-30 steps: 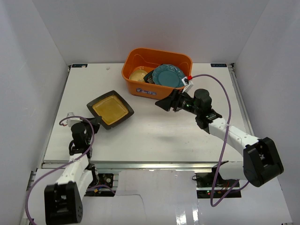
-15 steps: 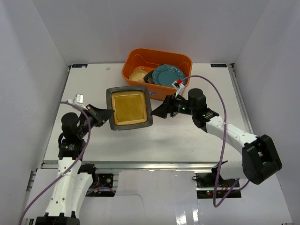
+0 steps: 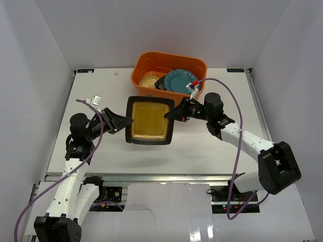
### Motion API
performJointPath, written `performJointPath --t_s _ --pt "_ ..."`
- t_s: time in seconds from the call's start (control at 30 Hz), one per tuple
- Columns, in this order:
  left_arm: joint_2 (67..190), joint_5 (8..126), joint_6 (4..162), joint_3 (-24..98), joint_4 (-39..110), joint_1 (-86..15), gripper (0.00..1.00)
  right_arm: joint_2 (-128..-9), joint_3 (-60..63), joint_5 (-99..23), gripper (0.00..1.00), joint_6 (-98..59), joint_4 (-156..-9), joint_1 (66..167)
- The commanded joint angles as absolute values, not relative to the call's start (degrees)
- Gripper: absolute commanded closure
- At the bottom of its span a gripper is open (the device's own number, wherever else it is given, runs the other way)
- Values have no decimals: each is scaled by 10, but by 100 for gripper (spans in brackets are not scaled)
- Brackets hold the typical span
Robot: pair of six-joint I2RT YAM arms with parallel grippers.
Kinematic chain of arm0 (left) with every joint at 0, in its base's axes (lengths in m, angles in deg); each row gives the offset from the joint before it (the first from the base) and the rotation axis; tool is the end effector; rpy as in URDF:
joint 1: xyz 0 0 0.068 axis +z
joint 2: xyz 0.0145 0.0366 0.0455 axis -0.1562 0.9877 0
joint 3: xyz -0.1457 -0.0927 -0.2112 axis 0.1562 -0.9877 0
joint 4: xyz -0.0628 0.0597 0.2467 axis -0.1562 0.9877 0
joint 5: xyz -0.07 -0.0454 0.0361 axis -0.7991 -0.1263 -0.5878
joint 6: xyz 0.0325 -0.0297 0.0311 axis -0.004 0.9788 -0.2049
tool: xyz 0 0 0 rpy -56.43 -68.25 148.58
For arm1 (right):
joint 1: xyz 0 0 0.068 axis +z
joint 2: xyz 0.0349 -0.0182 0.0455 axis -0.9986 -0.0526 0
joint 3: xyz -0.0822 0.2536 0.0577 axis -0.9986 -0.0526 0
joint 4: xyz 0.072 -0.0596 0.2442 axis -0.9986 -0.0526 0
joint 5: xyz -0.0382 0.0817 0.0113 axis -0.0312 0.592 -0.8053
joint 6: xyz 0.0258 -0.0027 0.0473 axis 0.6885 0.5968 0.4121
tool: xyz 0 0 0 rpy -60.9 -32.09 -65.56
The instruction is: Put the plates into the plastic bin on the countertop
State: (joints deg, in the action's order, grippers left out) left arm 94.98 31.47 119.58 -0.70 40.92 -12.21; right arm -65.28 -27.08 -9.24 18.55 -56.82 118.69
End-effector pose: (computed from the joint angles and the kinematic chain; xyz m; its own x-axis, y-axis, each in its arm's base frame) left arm 0.1704 -0.0343 0.2993 -0.6590 -0.5005 -0.5615 0.3444 0.4629 -0.8168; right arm 0.2510 0.1802 0.2884 -0.7139 0.2250 -0.6631 -0.5980 0.2968 0.7445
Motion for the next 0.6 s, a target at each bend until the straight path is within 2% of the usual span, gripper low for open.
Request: performJointPath --t_s 0.0,0.03,0.07,0.13,0.27,0.43,0.57 --pt "960 243 1236 38 333 -133 52 -667 -249 -68 92 193 -485 1185" --pt "968 241 1226 58 345 -134 34 -672 -240 -66 92 201 -484 1182" --pt "983 241 1192 74 386 -134 11 -674 -213 -69 92 204 -485 1177" --pt "994 254 1142 126 447 -135 2 -682 -183 -83 92 212 -487 1151" --pt "989 356 1018 182 570 -170 2 -718 -82 -108 92 241 -488 1081" --pt "950 503 969 161 607 -215 2 -813 35 -135 92 258 -527 1033" --pt "936 542 958 122 604 -244 2 -881 155 -179 92 201 -610 1017"
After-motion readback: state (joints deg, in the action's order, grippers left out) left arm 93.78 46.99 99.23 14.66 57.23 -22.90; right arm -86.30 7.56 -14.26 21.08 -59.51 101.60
